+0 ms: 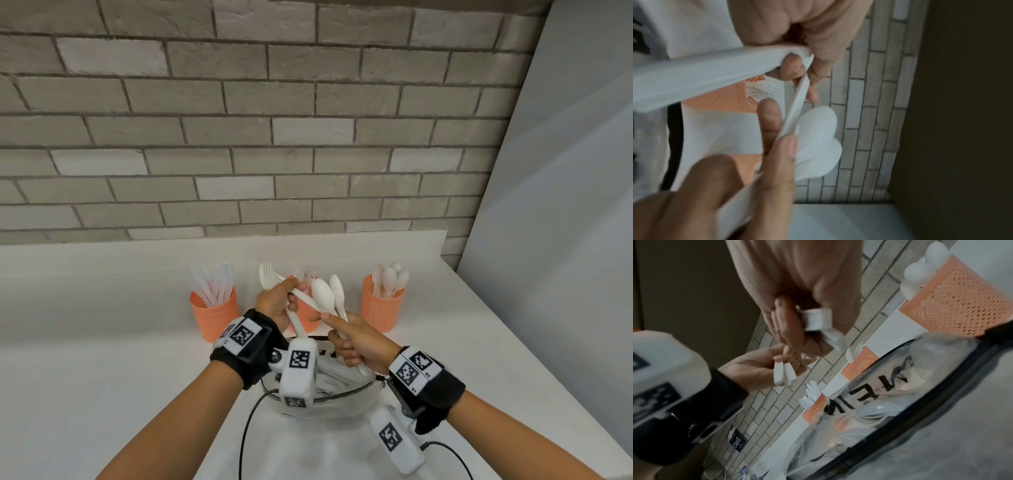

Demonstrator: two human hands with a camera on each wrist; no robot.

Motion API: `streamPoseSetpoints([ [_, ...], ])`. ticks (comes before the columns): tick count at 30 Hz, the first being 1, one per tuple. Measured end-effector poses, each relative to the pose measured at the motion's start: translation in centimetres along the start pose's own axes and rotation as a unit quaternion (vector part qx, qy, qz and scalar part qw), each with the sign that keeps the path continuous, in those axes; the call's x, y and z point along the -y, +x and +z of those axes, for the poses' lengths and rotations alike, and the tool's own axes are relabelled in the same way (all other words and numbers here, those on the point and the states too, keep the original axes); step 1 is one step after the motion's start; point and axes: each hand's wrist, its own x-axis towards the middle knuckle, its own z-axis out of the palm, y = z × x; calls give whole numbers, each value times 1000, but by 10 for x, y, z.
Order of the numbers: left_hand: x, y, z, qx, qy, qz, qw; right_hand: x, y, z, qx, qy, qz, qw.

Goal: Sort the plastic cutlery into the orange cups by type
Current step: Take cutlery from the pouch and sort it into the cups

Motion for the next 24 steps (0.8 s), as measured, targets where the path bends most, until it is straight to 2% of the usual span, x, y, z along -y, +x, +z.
streamPoseSetpoints([
  [3,-11,1,-7,17,-54,-25,998,1,-1,-8,5,-23,-15,1000],
  [5,-20,1,-15,13,-68,-25,997,2,-1,-17,-21,-33,-26,999],
  [8,-28,4,-24,0,-80,-21,997,5,3,-35,-103,-26,-42,994],
  [11,-29,12,-24,-39,-70,0,997,9,12,-54,-196,-4,-78,978],
  [16,-40,27,-14,-92,-50,74,992,27,30,-83,-332,36,-165,928],
  [18,-48,35,-8,-104,-53,123,985,37,40,-95,-376,45,-196,905],
  [22,-58,46,11,-99,-88,225,965,39,61,-113,-422,-9,-239,874],
  [24,-57,53,22,-88,-70,256,960,33,73,-122,-437,-53,-240,865],
])
